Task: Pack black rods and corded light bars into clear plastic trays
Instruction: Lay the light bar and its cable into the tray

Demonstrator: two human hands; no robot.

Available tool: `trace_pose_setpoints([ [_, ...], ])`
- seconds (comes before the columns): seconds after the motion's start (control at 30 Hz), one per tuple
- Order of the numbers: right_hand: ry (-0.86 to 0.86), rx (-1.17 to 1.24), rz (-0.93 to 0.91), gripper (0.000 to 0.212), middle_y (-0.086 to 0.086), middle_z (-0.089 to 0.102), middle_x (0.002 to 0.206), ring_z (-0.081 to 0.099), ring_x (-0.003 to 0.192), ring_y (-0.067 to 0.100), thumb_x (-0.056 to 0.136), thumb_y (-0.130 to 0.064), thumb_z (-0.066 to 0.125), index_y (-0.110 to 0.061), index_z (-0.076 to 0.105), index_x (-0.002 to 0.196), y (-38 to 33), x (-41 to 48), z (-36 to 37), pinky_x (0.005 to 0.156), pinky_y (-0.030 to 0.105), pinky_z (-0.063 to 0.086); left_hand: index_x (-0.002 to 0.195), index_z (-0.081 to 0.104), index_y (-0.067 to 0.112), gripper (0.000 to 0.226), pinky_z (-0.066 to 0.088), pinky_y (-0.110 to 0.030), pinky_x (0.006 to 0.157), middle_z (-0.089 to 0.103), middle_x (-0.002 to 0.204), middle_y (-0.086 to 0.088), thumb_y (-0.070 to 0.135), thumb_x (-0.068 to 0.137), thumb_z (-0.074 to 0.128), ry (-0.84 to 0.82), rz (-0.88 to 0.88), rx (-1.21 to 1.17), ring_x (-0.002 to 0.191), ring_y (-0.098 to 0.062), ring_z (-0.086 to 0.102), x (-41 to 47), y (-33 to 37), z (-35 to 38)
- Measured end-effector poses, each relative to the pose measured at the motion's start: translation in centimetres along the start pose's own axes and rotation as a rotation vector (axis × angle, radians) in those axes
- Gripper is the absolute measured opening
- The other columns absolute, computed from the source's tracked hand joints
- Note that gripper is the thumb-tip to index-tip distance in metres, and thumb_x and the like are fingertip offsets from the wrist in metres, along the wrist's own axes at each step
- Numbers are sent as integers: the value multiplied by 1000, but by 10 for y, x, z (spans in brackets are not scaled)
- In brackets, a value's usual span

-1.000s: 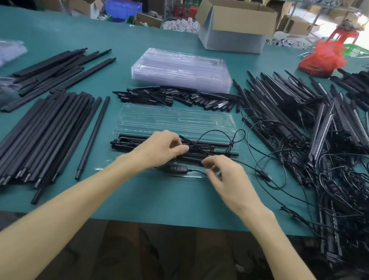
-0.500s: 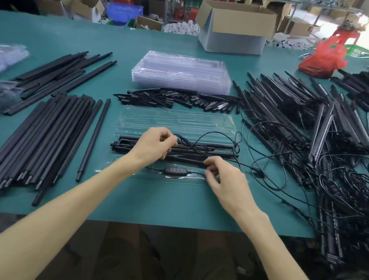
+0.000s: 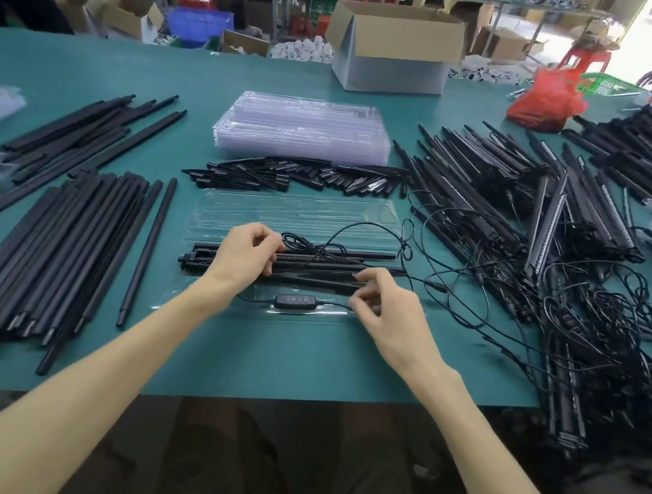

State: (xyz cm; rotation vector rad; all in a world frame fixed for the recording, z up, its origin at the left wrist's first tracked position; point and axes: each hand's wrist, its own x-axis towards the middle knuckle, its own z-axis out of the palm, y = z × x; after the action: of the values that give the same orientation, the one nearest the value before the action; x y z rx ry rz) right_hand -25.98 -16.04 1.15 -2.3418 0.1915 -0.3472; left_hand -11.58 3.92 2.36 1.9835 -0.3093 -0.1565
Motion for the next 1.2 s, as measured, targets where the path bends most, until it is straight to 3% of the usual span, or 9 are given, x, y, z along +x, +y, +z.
trace_pose_setpoints([
  [0.13, 201, 30, 20, 13, -13, 63, 95, 60, 87, -1, 100, -20, 60, -20, 60, 113, 11, -1, -11, 77, 16, 48, 91, 68, 8, 23, 42, -21, 54, 60, 66, 1, 22, 102, 52, 4, -22, -34, 55, -8, 56, 1, -3, 0],
  [0.27, 376, -121, 113, 14, -6, 57, 100, 57, 94, 14, 98, -17, 60, -16, 59, 112, 34, -2, -36, 85, 33, 51, 92, 68, 7, 24, 40, -14, 48, 59, 70, 1, 23, 102, 52, -3, -42, -59, 52, -4, 55, 4, -6, 1],
  [0.43, 299, -318, 254, 25, 3, 54, 110, 47, 109, 21, 97, -29, 64, -13, 64, 116, 55, -5, -47, 88, 36, 47, 93, 68, 9, 25, 41, -17, 53, 60, 71, 1, 26, 103, 52, -17, -56, -39, 54, -4, 54, 6, -8, 3],
  [0.73, 347, -285, 248, 14, 4, 58, 107, 45, 103, 22, 98, -23, 63, -11, 62, 106, 55, 3, -43, 88, 36, 42, 91, 67, 12, 23, 43, -18, 53, 61, 72, 3, 25, 103, 51, -18, -69, -30, 56, -5, 56, 7, -11, 0],
  [0.87, 381, -115, 187, 8, -4, 58, 95, 49, 97, 16, 96, -22, 65, -16, 66, 102, 48, 5, -40, 87, 29, 41, 89, 64, 10, 24, 45, -18, 51, 61, 69, -1, 20, 103, 47, 39, -89, -81, 48, -2, 53, 6, -11, -2],
  [0.97, 379, 24, 183, 9, -2, 64, 97, 57, 87, 6, 96, -13, 65, -16, 69, 104, 38, 11, -38, 79, 7, 42, 89, 62, 10, 26, 46, -23, 57, 61, 66, -2, 22, 104, 44, 97, -122, -148, 47, -6, 50, 3, -11, -3],
  [1.03, 362, 85, 188, 13, -3, 68, 97, 60, 88, 3, 96, -10, 63, -16, 69, 106, 33, 13, -37, 74, 2, 40, 91, 60, 10, 26, 48, -23, 56, 60, 66, -2, 21, 105, 42, 149, -147, -246, 50, -7, 53, 2, -10, -5],
  [1.13, 313, 44, 169, 11, -6, 68, 94, 59, 96, 15, 98, -14, 61, -18, 71, 103, 32, 14, -36, 82, 19, 44, 92, 58, 10, 25, 50, -27, 61, 57, 68, -2, 18, 105, 38, 250, -176, -334, 54, -9, 56, -1, -11, -9],
  [1.2, 277, 0, 158, 14, -7, 66, 94, 53, 102, 18, 100, -22, 59, -18, 72, 102, 34, 12, -34, 83, 27, 39, 95, 57, 10, 24, 52, -32, 66, 58, 68, -2, 17, 104, 35, 321, -201, -353, 55, -11, 56, -4, -14, -13],
])
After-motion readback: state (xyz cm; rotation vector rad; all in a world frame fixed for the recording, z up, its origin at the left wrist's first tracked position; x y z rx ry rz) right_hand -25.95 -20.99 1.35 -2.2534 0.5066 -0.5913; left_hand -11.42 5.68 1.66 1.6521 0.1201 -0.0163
